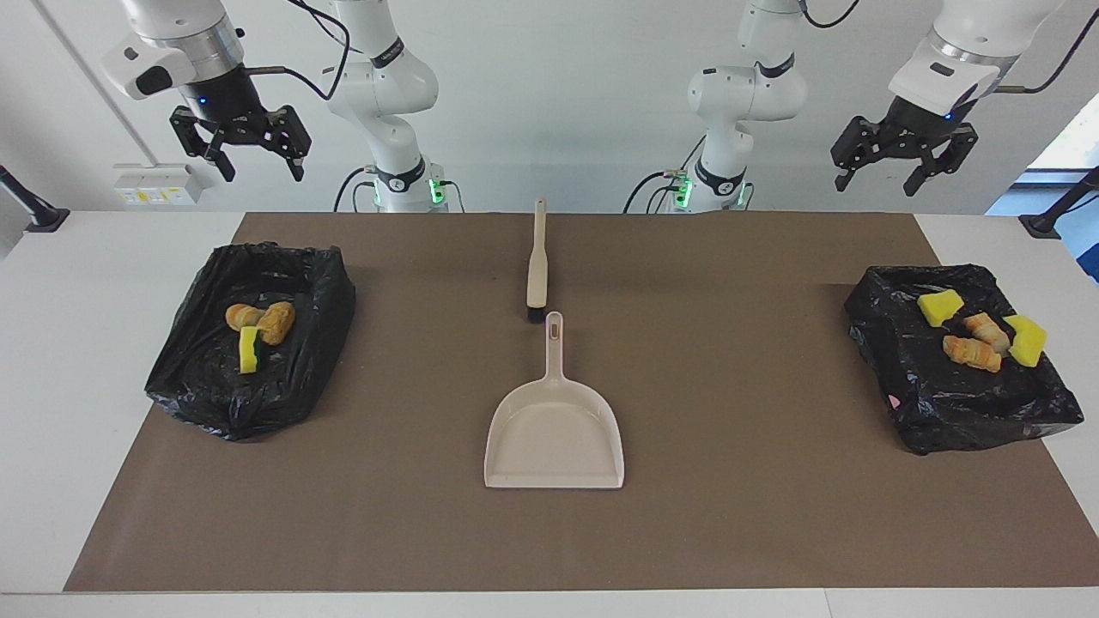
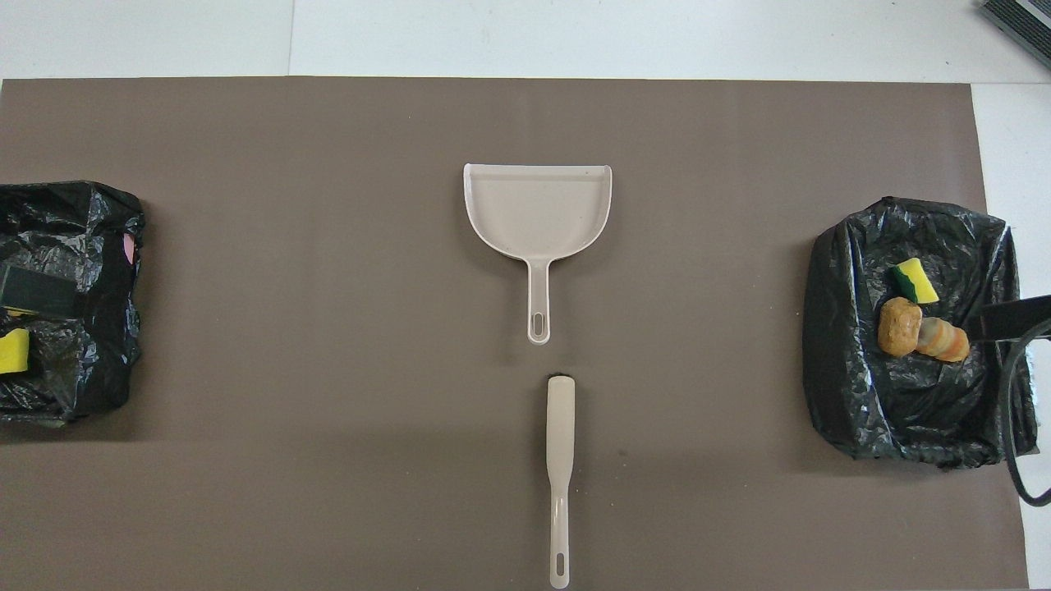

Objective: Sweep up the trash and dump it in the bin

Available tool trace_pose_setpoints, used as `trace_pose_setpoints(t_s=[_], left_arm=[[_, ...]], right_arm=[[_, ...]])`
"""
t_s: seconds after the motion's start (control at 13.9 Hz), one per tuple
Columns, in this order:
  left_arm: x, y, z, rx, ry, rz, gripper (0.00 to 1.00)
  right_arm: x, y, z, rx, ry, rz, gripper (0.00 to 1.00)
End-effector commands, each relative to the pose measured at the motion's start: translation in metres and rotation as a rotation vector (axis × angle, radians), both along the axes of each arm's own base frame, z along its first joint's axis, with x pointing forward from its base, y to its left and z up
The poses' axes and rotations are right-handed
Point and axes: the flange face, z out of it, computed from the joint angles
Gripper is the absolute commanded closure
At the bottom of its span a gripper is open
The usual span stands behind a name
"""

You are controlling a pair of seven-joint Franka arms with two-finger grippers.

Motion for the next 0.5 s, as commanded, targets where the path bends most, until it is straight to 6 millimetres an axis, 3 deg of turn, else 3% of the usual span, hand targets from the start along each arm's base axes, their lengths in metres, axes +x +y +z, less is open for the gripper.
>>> trace_pose_setpoints(t_s=[0.0, 0.43], left_arm=[[0.008, 0.004, 0.009, -0.017, 0.015, -0.005, 0.0], [-0.003, 0.008, 0.008, -0.018, 0.017, -0.001, 0.0]], right_arm=[[-0.005, -0.002, 0.001, -0.018, -0.01, 0.024, 0.0], [-0.005, -0.002, 0.001, -0.018, -0.01, 0.024, 0.0]])
